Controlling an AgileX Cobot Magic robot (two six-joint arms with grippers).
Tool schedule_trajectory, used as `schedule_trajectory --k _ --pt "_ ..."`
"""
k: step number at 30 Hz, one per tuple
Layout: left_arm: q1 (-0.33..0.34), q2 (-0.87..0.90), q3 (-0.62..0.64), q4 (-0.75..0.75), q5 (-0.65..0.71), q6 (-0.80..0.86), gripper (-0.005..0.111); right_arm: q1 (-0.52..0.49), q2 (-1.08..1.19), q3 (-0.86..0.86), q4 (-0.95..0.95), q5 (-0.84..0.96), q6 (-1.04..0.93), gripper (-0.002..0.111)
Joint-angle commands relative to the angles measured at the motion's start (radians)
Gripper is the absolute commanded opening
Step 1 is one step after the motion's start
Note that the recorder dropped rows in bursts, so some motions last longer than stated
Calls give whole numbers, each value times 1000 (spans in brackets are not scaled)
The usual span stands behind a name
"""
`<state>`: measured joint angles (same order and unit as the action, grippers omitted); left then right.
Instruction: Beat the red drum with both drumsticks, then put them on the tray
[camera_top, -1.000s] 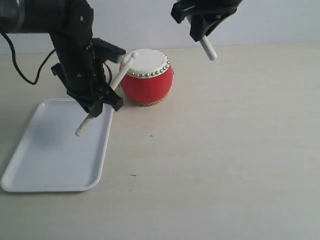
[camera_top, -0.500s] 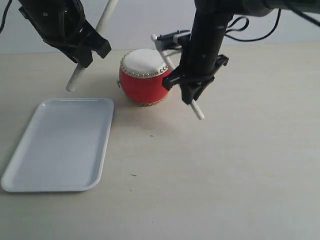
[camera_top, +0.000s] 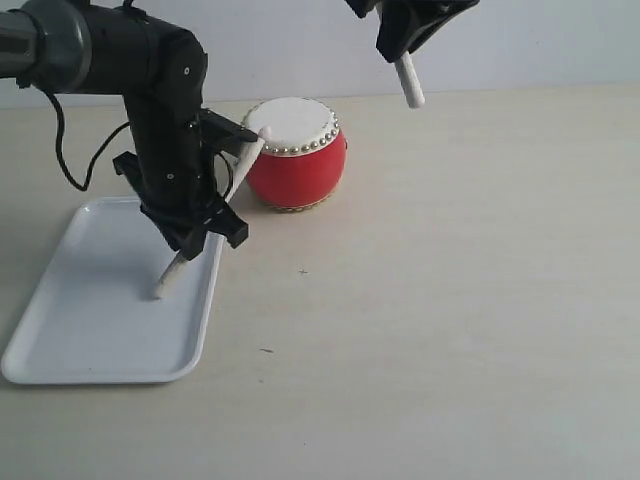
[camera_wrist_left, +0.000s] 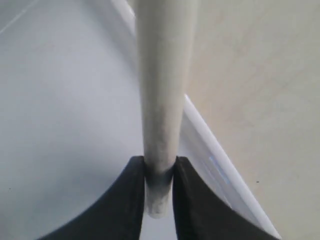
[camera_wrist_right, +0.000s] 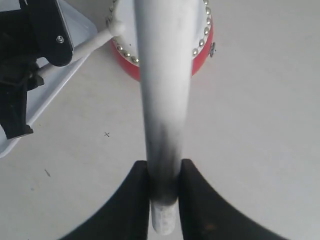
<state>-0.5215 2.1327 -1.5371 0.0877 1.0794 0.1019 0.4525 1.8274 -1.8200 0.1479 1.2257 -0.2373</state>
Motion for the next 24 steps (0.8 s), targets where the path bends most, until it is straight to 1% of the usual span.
schedule_trajectory --k 1,7,12,17,20,24 --pt "10 -7 -49 28 90 -23 0 1 20 -1 19 -5 -7 0" --pt "10 -145 -107 22 124 -32 0 1 152 -1 24 -5 -7 0" --pt "10 -277 -108 20 124 -32 0 1 322 -1 32 -5 -3 0" --pt "10 -359 -108 11 118 -32 0 1 451 -1 49 -5 -3 0" --pt "10 -371 -106 11 96 -32 0 1 443 -1 37 -5 -3 0" --pt "10 -339 -103 -10 76 -32 0 1 341 -1 36 -5 -3 0"
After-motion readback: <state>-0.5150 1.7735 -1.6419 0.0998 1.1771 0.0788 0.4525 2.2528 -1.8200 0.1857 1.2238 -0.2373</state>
